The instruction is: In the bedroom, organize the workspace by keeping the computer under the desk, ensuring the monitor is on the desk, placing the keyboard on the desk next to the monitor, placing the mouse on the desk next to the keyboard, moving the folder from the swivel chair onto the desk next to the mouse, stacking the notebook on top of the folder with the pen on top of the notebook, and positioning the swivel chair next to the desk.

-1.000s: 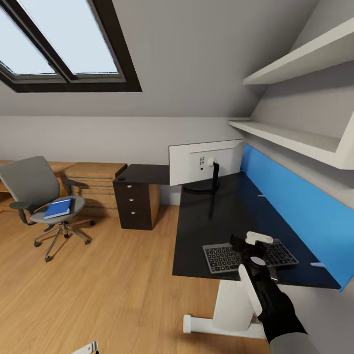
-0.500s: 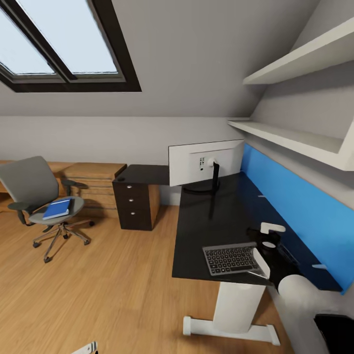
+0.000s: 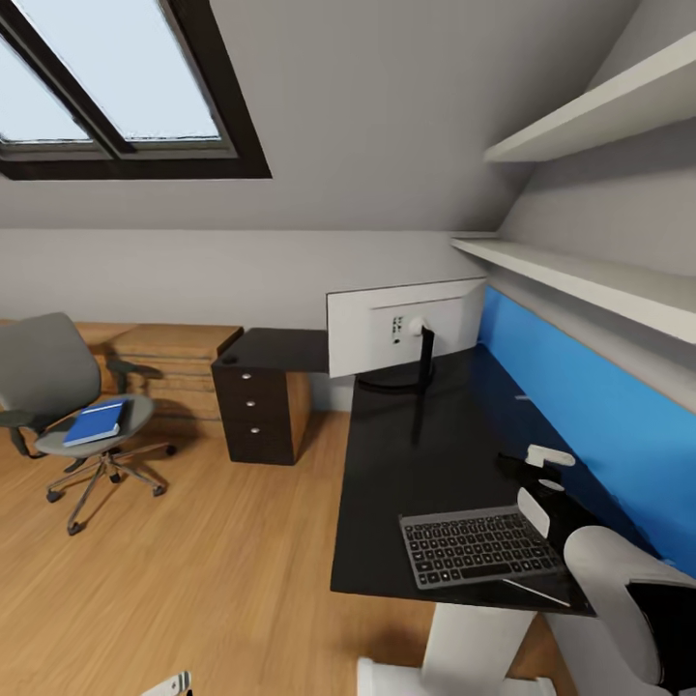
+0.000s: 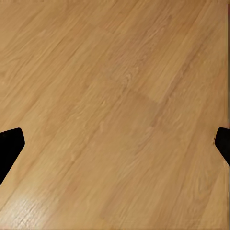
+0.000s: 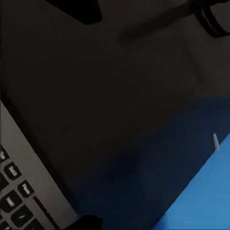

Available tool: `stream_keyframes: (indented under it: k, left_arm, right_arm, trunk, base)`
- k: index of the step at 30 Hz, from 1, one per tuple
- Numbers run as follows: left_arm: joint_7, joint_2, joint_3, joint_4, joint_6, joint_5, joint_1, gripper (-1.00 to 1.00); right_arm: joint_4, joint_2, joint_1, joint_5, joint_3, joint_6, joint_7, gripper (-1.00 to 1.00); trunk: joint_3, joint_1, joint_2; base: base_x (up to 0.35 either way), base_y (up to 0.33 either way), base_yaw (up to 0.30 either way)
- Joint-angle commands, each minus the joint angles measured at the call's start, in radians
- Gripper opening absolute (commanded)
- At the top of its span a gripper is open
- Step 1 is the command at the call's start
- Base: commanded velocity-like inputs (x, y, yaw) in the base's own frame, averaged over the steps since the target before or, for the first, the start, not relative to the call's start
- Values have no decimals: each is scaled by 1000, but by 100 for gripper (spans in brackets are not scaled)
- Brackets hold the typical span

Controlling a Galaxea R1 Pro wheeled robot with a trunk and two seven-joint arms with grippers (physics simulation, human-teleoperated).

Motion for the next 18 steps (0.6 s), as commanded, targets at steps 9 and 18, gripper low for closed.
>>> stream_keyframes:
  k: [9, 18]
  left_arm:
    - [6, 1, 2, -45, -9, 12, 0, 100]
    - [7, 0, 7, -122, -8, 15, 0, 100]
  right_arm:
    - [2, -40, -3, -18, -11, 145, -26, 100]
    - [7, -110, -3, -18, -26, 154, -124, 100]
  trunk:
    - [-1, 1, -1]
    - [-23, 27, -50]
  base:
    - [140, -128, 0]
    - [2, -2, 0]
